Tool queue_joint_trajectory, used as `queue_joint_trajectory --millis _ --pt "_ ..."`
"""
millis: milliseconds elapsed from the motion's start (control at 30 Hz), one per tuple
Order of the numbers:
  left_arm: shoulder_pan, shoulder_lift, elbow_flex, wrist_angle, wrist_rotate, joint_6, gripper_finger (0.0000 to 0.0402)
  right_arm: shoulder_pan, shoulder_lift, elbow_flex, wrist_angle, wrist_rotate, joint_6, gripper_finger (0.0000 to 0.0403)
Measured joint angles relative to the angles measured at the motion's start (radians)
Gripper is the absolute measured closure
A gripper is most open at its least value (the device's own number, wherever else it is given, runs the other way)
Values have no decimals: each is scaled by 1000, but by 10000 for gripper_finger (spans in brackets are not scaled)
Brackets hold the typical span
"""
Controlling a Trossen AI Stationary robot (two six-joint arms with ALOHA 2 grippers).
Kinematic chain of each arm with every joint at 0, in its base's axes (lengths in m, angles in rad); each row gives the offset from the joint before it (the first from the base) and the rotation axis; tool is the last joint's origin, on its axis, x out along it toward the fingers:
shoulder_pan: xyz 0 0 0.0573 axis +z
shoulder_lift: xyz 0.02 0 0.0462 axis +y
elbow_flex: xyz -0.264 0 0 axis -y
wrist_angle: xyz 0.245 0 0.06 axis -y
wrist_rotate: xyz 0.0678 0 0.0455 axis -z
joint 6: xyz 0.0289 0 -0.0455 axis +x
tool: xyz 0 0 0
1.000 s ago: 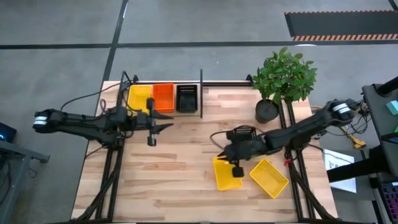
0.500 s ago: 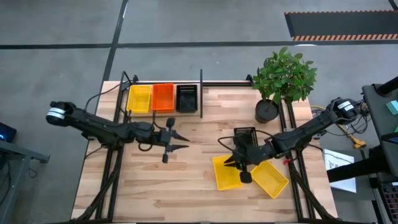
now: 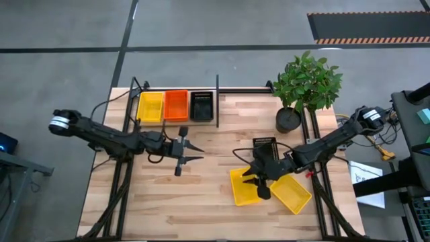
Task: Stack baskets on shelf by color
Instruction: Stack the left yellow bin on the yellow bin on the shelf
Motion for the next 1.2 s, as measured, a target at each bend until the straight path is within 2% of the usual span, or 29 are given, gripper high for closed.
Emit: queue_joint_trajectory --millis 167,367,433,567,767,933,1200 --pt "0 -31 -8 -1 -6 3 317 10 61 107 -142 -39 115 242" --pt "0 -31 -20 -5 -6 4 317 45 216 262 -400 -76 182 236" --pt "0 -31 -22 -2 -6 3 317 46 276 323 -528 -77 188 244" --pt "-1 -31 -25 -4 -6 -3 317 46 383 439 -650 -83 157 270" --pt "-1 -33 -37 -3 -6 -4 317 32 480 558 -671 -84 50 327" --pt "-2 -66 -14 -2 -5 19 317 -5 501 592 -722 -84 18 385" --pt "-2 -190 -25 1 -5 55 317 -78 502 590 -729 -87 -17 394"
